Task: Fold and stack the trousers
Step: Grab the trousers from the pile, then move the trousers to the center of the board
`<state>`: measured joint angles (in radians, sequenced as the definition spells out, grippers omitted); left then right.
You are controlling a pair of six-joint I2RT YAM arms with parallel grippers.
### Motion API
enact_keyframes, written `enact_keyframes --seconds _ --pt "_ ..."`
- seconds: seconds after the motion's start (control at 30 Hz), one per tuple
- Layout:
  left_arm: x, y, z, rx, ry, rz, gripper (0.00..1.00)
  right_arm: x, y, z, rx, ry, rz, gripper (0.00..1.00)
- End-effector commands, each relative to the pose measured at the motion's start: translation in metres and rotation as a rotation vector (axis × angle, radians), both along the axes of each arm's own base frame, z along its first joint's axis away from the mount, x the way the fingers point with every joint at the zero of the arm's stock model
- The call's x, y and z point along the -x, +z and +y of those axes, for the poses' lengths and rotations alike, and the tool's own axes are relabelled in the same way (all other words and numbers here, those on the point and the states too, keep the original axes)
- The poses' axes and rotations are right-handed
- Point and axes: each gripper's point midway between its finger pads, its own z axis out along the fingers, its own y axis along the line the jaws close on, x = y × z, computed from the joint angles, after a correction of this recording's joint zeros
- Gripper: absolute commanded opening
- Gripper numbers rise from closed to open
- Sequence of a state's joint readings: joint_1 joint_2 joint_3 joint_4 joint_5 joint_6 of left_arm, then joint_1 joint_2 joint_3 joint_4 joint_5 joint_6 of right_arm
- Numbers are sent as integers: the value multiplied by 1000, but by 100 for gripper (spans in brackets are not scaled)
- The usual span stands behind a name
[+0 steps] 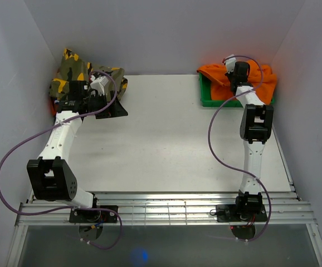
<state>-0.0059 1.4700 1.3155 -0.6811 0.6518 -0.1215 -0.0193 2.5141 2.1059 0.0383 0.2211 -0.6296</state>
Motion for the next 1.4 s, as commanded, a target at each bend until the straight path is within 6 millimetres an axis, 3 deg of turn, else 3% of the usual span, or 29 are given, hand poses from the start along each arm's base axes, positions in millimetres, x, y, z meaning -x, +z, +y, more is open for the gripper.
enact_keyframes --seconds 0.0,0.03,0.07,0.13,0.17,0.23,0.27,0.43,0.47,0.53,0.63,0.73,0.77,0.83,0.87,0.93,0.97,1.07,1.13,1.17,1.2,1.27,1.3,1.33,1.37 --pt "-1 18 -3 25 -17 -37 98 5 213 -13 -89 -38 -429 8" --pt "-1 20 -3 24 -15 -40 98 8 230 -8 -133 -24 -461 8" --pt "-2 19 -2 24 -12 -38 98 19 263 -5 -151 -15 -518 8" --pt "-6 19 11 26 28 -36 98 28 292 0 -185 4 -569 8" --pt "-7 20 11 27 29 -37 98 40 323 3 -211 11 -622 8" --pt "-8 22 13 29 37 -40 98 52 351 6 -235 26 -673 8" --pt "-8 22 13 30 38 -37 98 64 379 8 -245 37 -722 8" --pt "-10 25 20 44 71 -39 98 109 454 19 -320 90 -861 8" --pt "-10 25 21 52 77 -35 98 127 477 21 -328 101 -907 8" --pt "-11 26 24 61 87 -34 98 146 502 24 -346 121 -965 8" --pt "-11 29 27 84 97 -30 98 197 557 32 -375 175 -1082 8" --pt "-11 33 29 114 101 -28 98 232 592 38 -399 216 -1167 8" --pt "-11 34 28 120 100 -29 98 255 612 40 -415 236 -1225 8" --pt "-11 38 28 134 98 -36 98 280 632 42 -431 260 -1289 8" --pt "-11 39 28 136 98 -40 98 305 651 45 -446 288 -1354 8" --pt "-10 45 26 150 83 -57 98 329 667 50 -463 333 -1415 8" --pt "-9 46 25 155 77 -61 98 351 680 55 -484 373 -1465 8" --pt "-7 48 24 157 70 -76 98 387 692 75 -496 502 -1480 8" --pt "-7 49 25 152 74 -83 98 399 689 90 -574 595 -1443 8" --pt "-6 49 24 151 74 -83 98 418 690 98 -587 646 -1431 8" --pt "-6 48 25 151 75 -83 98 406 672 107 -625 677 -1357 8" --pt "-5 48 24 152 72 -86 98 415 654 127 -661 761 -1264 8" --pt "-5 48 24 152 72 -92 98 395 627 135 -687 771 -1170 8" --pt "-4 50 24 151 73 -100 98 389 610 143 -720 791 -1094 8" --pt "-4 51 24 150 74 -106 98 400 602 151 -743 818 -1066 8"
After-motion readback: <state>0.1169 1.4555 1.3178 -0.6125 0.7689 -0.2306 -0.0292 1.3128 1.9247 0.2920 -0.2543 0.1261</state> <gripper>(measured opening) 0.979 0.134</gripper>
